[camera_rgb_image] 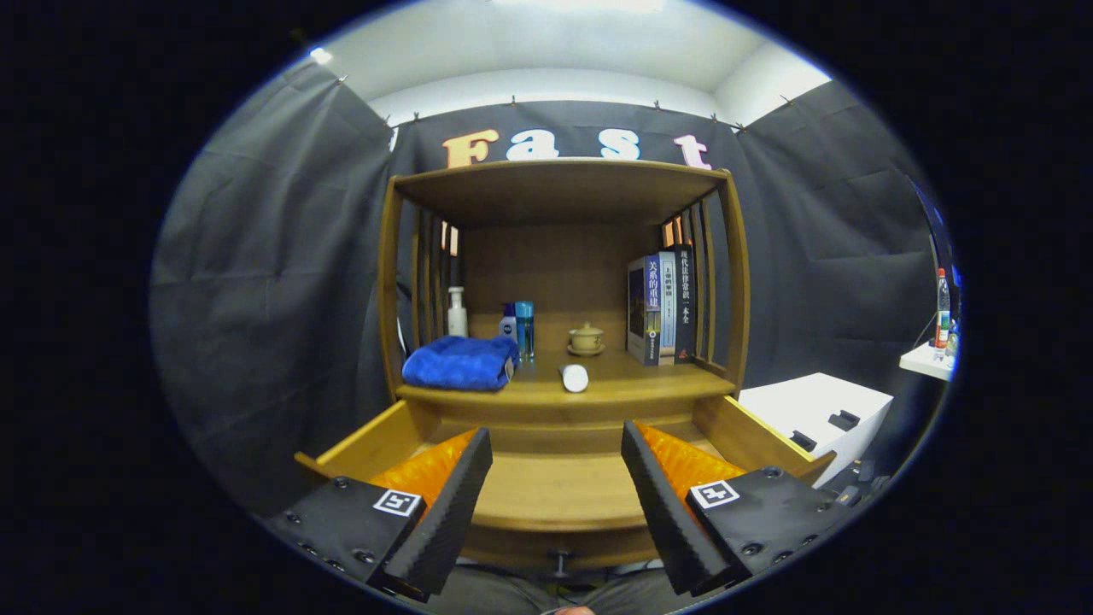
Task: Pull open the drawer, take out the items inside it, and place them on the countertop above the cabinet.
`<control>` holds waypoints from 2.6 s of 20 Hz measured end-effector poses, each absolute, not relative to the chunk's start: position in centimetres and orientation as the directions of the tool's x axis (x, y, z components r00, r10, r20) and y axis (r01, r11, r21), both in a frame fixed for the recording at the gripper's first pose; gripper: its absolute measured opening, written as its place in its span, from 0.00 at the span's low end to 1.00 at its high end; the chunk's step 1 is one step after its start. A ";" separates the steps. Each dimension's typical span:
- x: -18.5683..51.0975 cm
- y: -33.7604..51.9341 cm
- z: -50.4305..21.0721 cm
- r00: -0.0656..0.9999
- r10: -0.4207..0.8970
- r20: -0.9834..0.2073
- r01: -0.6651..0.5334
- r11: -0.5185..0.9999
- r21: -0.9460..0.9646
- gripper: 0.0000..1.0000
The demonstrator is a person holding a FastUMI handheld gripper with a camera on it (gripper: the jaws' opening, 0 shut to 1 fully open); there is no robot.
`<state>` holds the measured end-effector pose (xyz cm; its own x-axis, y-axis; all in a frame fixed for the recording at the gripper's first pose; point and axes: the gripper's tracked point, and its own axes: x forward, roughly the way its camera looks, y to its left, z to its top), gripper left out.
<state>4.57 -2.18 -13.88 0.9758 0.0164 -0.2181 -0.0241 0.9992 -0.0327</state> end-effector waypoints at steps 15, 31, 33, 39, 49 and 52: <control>3.4 -2.8 -24.4 0.946 -0.050 -0.319 0.058 0.998 0.015 0.99; 15.1 -2.0 -24.7 0.946 -0.033 -0.323 0.056 0.996 0.062 0.98; 17.0 -2.2 -25.0 0.945 -0.025 -0.327 0.049 0.997 0.067 0.98; 21.6 -2.1 -26.0 0.941 -0.033 -0.337 0.043 0.999 0.024 0.98; 25.0 -2.1 -26.4 0.942 -0.045 -0.332 0.047 0.999 -0.002 0.98; 25.1 -2.1 -26.5 0.936 -0.043 -0.349 0.049 0.999 0.008 0.98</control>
